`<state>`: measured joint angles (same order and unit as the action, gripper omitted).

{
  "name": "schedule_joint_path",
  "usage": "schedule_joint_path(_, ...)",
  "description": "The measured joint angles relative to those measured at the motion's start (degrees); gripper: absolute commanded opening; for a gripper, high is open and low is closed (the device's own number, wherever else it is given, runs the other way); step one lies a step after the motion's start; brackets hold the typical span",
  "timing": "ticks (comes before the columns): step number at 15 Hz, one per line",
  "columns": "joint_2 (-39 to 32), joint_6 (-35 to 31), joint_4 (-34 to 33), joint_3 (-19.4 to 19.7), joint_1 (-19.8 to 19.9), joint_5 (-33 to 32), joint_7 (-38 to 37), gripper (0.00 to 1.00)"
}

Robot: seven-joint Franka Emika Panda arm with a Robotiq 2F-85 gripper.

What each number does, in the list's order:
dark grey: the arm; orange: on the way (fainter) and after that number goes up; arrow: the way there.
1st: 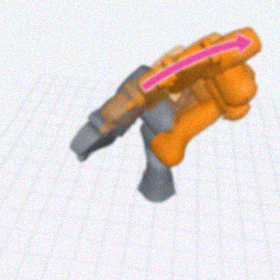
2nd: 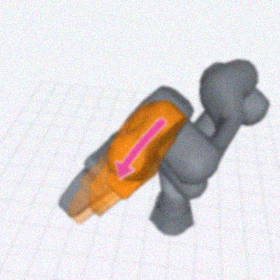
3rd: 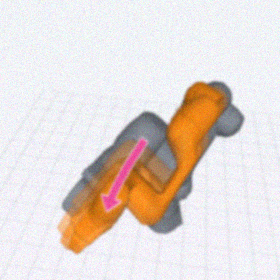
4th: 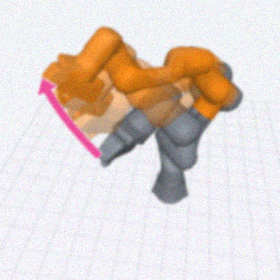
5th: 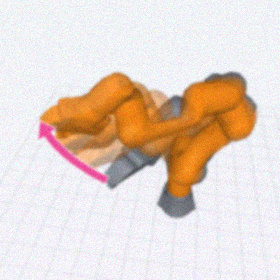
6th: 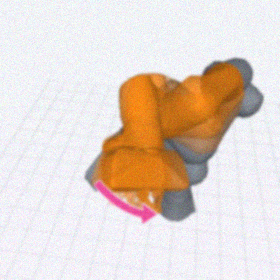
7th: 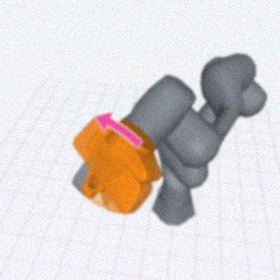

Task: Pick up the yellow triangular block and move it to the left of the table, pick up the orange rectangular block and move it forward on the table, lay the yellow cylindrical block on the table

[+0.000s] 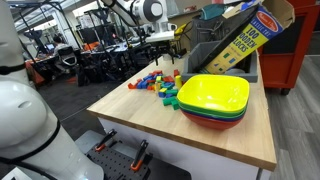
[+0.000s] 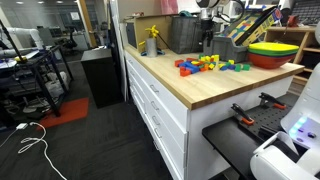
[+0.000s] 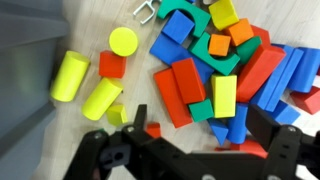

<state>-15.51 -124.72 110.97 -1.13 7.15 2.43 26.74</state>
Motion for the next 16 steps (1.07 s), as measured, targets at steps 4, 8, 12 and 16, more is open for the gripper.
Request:
schedule_joint_path(4, 2.24, -0.19, 4.37, -0.03, -1.23, 0.00, -0.01, 1.00)
schedule_joint_path(8, 4.81, -0.85, 8.67, -0.16, -2.67, 0.02, -0.01, 1.00)
schedule_joint_path(12, 7.29, -2.44, 12.52, -0.84, -4.05, 0.03, -0.01, 1.00)
schedule_joint_path(16, 8.33, -3.85, 14.91, -1.70, -5.79, 0.09, -0.12, 1.00)
